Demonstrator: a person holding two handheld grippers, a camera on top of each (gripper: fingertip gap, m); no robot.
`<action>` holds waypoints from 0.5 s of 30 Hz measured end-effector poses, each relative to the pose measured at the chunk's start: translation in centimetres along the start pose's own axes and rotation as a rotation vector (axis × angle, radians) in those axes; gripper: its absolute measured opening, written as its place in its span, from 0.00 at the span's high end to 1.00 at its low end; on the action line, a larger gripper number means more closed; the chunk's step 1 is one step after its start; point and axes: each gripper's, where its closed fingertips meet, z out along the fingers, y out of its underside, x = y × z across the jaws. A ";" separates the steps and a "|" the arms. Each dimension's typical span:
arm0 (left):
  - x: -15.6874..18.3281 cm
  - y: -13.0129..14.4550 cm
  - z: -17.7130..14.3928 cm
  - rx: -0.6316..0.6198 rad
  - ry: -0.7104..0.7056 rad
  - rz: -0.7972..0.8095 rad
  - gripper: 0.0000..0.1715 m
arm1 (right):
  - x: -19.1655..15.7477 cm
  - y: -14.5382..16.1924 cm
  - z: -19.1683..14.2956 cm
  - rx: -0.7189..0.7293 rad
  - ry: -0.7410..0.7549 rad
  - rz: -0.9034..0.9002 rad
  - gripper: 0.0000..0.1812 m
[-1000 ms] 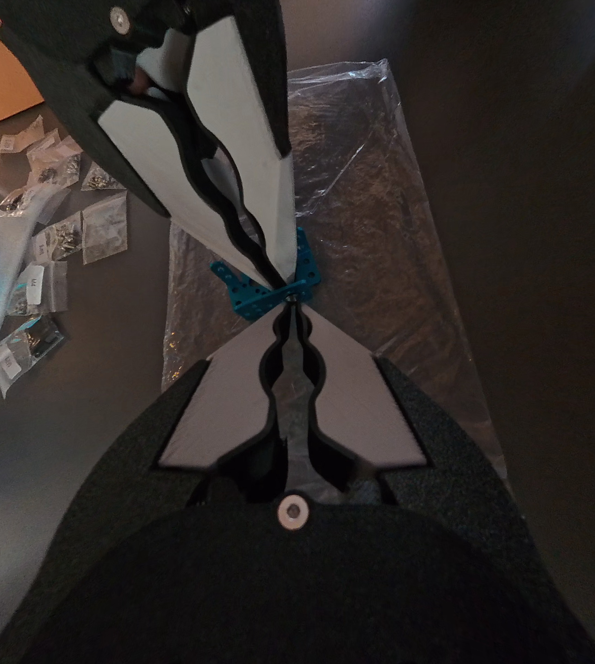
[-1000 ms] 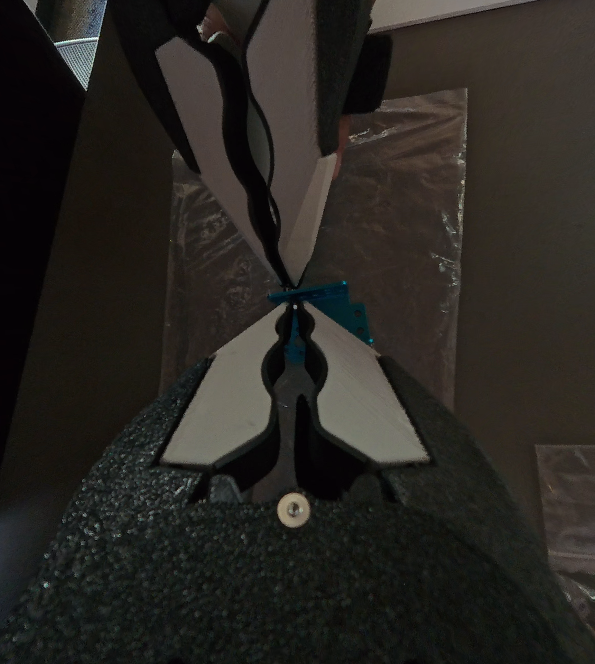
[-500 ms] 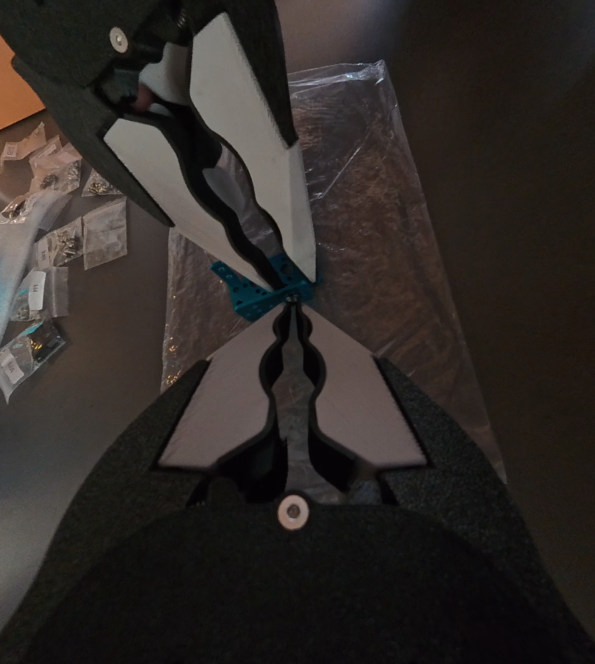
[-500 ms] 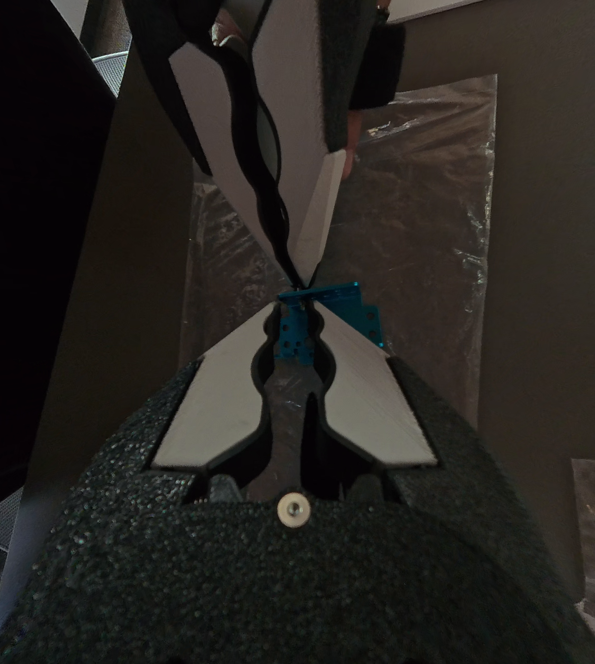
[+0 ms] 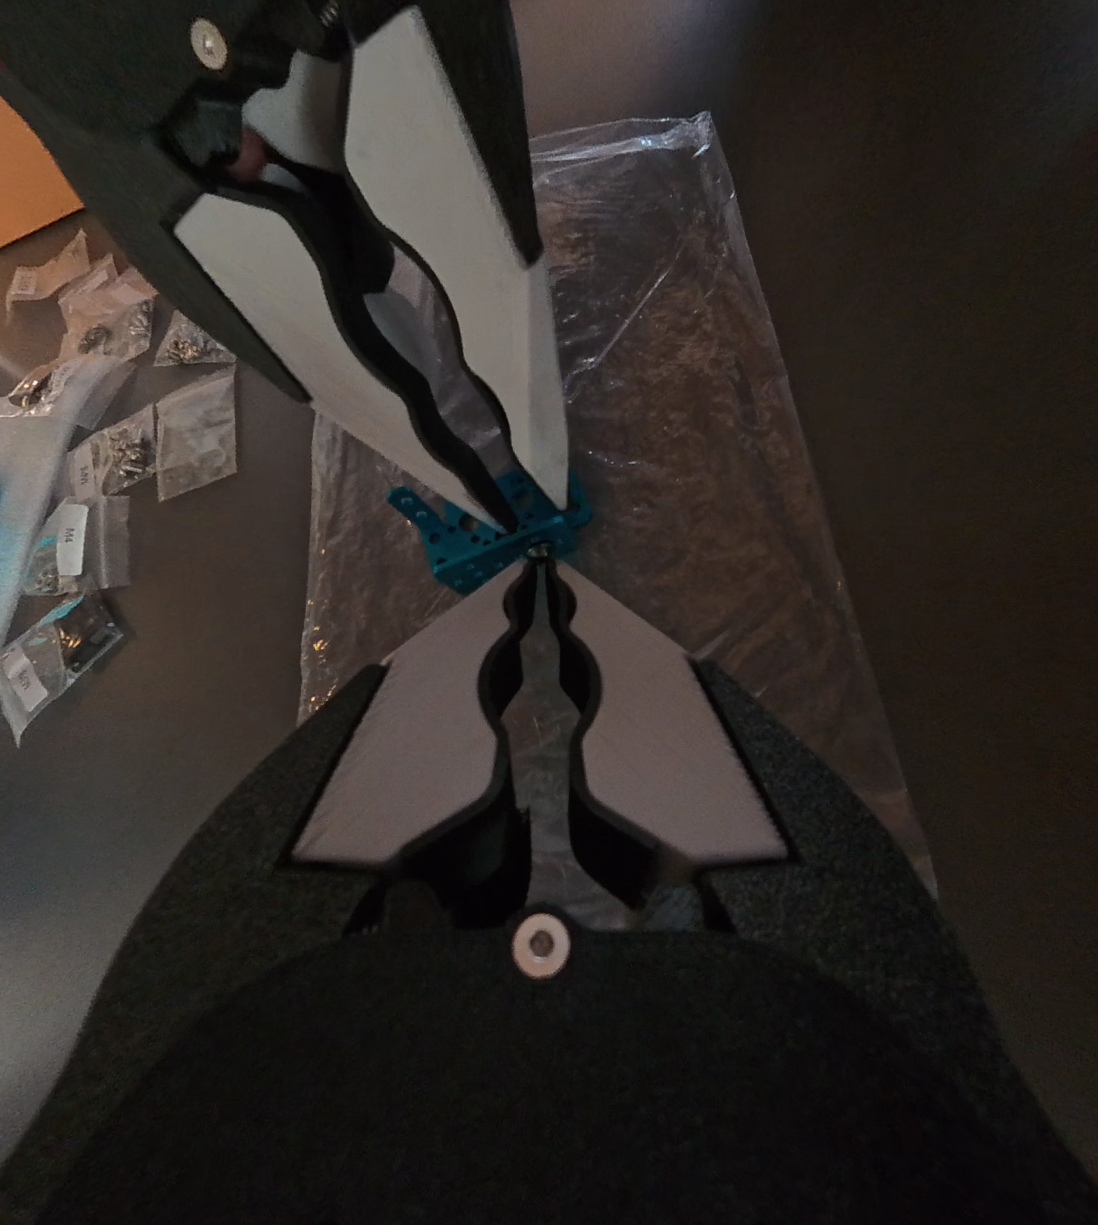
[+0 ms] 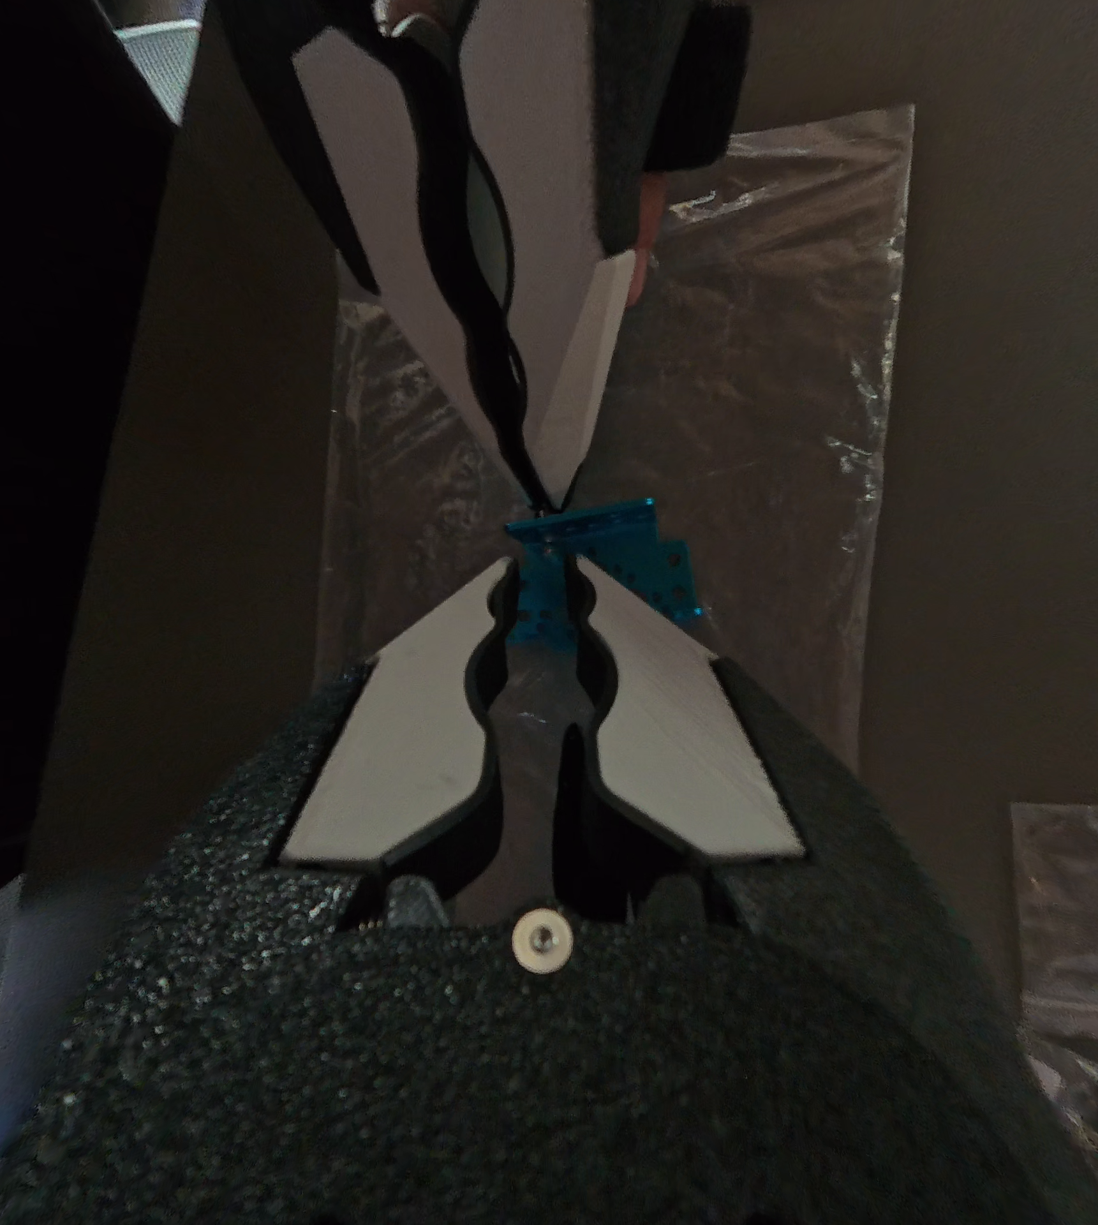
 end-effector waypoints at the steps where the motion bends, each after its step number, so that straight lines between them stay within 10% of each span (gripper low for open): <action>1: 0.0 0.0 0.0 -0.002 0.000 0.001 0.99 | 0.1 0.0 0.1 -0.010 0.022 -0.014 0.93; 15: 0.1 0.0 0.1 -0.005 -0.003 0.010 0.99 | 0.2 0.4 0.7 -0.055 0.063 -0.060 1.00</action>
